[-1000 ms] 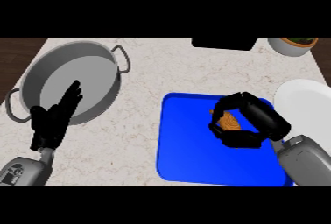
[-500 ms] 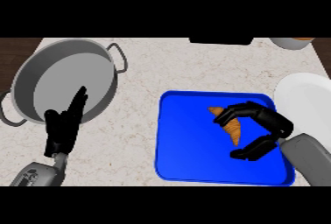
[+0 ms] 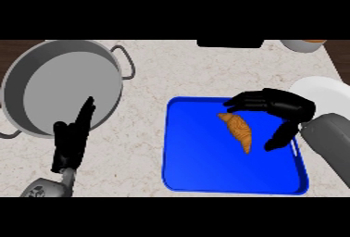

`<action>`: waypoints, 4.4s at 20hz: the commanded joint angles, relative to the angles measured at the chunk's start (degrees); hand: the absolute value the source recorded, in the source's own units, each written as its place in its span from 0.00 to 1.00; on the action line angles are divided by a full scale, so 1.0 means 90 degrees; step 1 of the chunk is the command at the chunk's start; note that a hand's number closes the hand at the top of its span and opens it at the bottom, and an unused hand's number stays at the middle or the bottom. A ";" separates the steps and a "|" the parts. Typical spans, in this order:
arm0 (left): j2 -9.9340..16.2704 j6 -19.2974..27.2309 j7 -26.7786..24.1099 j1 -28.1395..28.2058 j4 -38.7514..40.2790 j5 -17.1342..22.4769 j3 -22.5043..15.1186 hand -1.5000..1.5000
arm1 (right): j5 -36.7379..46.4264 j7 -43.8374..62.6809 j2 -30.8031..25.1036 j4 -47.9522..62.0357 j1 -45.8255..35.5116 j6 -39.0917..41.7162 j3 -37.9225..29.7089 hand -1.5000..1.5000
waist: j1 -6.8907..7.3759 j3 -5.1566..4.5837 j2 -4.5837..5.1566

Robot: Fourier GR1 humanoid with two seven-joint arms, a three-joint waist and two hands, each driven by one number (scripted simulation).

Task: Pick the croissant from the tray and place it in the plate

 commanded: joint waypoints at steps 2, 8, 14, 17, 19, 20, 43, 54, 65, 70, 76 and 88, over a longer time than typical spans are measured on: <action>-0.0211 0.0209 0.0431 0.0012 -0.0065 -0.0149 -0.0158 0.50 | 0.1108 -0.0176 -0.0016 0.0488 -0.0746 -0.0113 0.0385 0.00 | -0.0126 -0.0056 -0.0003; -0.0181 0.0063 0.0145 0.0379 -0.0092 -0.0187 -0.0091 0.50 | 0.2033 0.0967 0.0344 0.0275 -0.1221 0.0632 0.1109 0.00 | -0.0180 -0.0068 -0.0035; -0.0149 0.0005 0.0326 0.0505 -0.0396 -0.0265 0.0087 0.50 | 0.2721 0.1005 0.0743 0.0851 -0.1383 0.0940 0.1129 0.00 | -0.0198 -0.0061 -0.0024; -0.0213 -0.0441 0.0032 0.0233 0.0402 -0.0085 0.0420 0.50 | 0.3114 0.0795 0.1096 0.1456 -0.1133 0.0381 0.1033 0.00 | -0.0239 -0.0062 -0.0007; -0.0397 -0.0358 -0.0176 0.0289 0.0471 -0.0177 0.0430 0.50 | 0.3341 0.0677 0.1298 0.2009 -0.1363 0.0383 0.0976 0.00 | -0.0208 -0.0061 -0.0001; -0.0466 -0.0083 0.0031 0.0383 0.0193 -0.0461 0.0311 0.50 | 0.3430 0.0917 0.1320 0.1437 -0.1016 0.0452 0.0951 0.00 | -0.0261 -0.0061 -0.0026; -0.0863 -0.0765 0.0309 0.0240 0.0207 -0.0919 0.0963 0.50 | 0.5278 -0.0135 0.1995 0.3052 -0.1168 0.0005 -0.0206 1.00 | -0.0246 -0.0060 -0.0014; -0.1106 -0.0768 0.0353 0.0262 0.0147 -0.1222 0.0964 0.50 | 0.5606 -0.0422 0.2398 0.3450 -0.1434 -0.1307 -0.0814 1.00 | -0.0235 -0.0059 -0.0010; -0.0978 -0.0638 0.0186 0.0625 0.0151 -0.1078 0.1312 0.50 | 0.3803 0.2979 0.1919 0.3202 -0.0475 -0.2577 -0.3568 1.00 | -0.0789 -0.0066 -0.0119; -0.0868 -0.0760 0.0255 0.0601 0.0239 -0.1037 0.1400 0.50 | 0.3302 0.3600 0.1852 0.1805 -0.0222 -0.2867 -0.4055 1.00 | -0.0769 -0.0083 -0.0177; -0.0928 -0.0749 0.0314 0.0782 -0.0146 -0.1093 0.1278 0.50 | 0.3259 0.4818 0.1677 0.0028 0.0459 -0.3553 -0.4449 1.00 | -0.0614 -0.0076 -0.0145; -0.1176 -0.0937 0.0442 0.0781 -0.0377 -0.1376 0.1148 0.50 | 0.2804 0.5666 0.0695 -0.0707 0.1278 -0.2528 -0.5454 1.00 | -0.0275 -0.0060 -0.0030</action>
